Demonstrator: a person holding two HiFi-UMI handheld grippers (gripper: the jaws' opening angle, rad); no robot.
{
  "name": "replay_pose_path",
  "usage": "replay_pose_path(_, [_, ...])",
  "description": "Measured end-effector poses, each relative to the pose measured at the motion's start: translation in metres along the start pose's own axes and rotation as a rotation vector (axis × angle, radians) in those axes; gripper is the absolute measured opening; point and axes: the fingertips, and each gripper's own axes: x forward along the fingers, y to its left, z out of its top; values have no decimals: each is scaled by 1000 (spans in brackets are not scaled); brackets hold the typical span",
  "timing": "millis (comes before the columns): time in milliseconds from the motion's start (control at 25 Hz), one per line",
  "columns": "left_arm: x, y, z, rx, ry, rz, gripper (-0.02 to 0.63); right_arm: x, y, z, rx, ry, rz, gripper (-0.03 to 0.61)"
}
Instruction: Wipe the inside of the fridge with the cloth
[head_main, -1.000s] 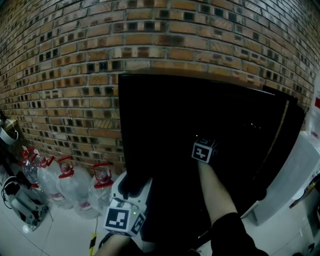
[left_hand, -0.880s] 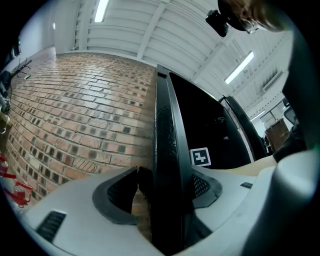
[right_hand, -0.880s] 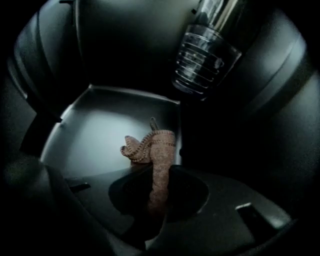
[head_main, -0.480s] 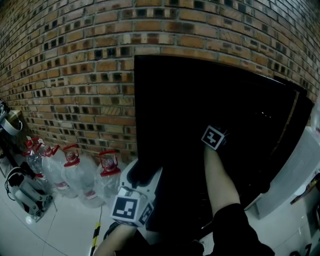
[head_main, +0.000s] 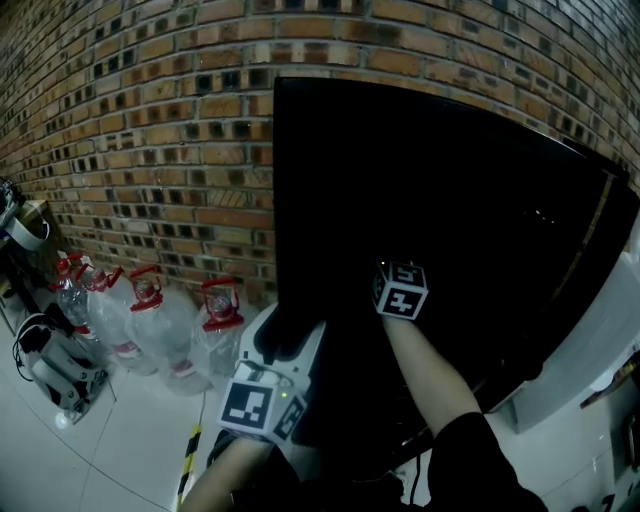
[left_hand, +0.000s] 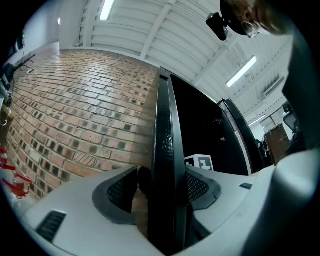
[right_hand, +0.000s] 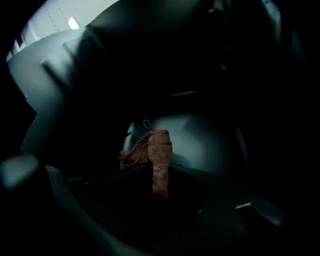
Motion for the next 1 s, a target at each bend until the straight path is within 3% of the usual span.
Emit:
replay_pose_path(160, [-5,1,-8,13,41,3,255,7,60,-15,-12,26,150,75])
replay_pose_path(360, [-8,1,-14,31,62,-4,256,26,89,-37,-26,58,218,75])
replay_pose_path(800, [2,3,-20,40,61,2,261,46,88,-46,-125,54,227,77])
replay_pose_path(1000, [4,3,-21,39,50,11,264,41,66,-44,-149,44,141,77])
